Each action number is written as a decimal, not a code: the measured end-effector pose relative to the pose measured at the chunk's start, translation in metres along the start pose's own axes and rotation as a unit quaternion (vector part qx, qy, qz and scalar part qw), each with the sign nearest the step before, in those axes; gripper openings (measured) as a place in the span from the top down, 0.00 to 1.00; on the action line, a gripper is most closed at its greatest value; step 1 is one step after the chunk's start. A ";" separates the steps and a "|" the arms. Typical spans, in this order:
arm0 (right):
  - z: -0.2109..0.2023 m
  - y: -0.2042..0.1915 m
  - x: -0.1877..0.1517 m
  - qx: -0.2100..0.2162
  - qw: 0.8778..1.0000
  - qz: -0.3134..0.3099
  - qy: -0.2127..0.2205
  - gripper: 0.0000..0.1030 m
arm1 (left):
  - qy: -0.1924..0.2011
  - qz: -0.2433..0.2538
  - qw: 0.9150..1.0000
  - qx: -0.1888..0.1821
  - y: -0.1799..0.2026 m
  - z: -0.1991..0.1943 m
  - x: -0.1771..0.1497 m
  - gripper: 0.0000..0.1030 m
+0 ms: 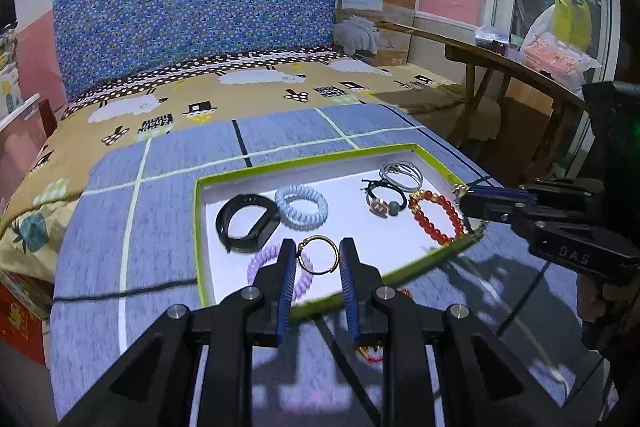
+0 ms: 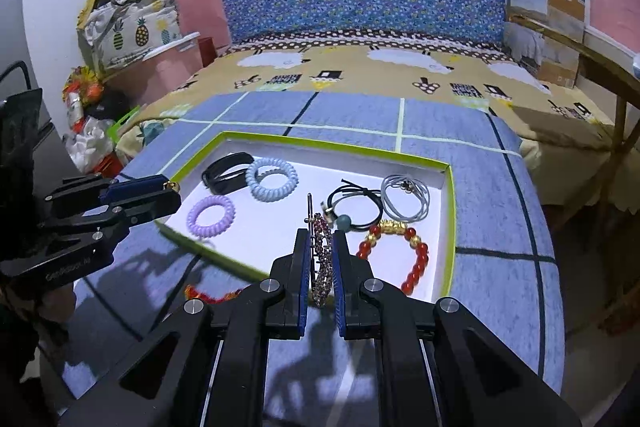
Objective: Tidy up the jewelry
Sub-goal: 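Carry the gold ring and pink keychain into the green box with both grippers, then open both grippers to release the ring and pink keychain in the box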
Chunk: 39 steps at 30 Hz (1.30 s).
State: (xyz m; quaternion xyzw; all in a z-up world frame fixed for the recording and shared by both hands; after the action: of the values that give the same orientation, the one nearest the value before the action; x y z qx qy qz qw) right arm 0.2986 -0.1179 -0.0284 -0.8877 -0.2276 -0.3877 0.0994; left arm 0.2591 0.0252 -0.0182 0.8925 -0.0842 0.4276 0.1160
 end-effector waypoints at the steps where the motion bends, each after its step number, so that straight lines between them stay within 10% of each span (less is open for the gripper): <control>1: 0.006 0.001 0.001 0.000 1.000 -0.001 -0.004 0.90 | -0.001 0.002 1.000 0.000 0.000 0.004 0.002 0.78; 21: 0.060 0.005 -0.006 0.009 0.998 -0.003 -0.063 0.90 | -0.070 -0.002 0.997 -0.015 -0.002 0.067 -0.011 0.78; 39: 0.037 0.002 -0.005 0.016 0.999 0.010 -0.037 0.74 | -0.050 -0.008 0.998 -0.024 -0.002 0.047 -0.012 0.77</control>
State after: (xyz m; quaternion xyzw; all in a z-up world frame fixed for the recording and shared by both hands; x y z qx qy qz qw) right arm 0.3207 -0.1082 -0.0571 -0.9019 -0.2284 -0.3502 0.1088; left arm 0.2868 0.0149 -0.0564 0.9105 -0.0928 0.3793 0.1362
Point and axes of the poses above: each gripper's, at about its wrist camera, not at the fingertips, and z roughly the way its jaws point, y to its right, x to its top, the point moved 7 cm from there along z, roughly the way its jaws point, and after that the axes turned 6 degrees about -x, right-handed, at the moved point
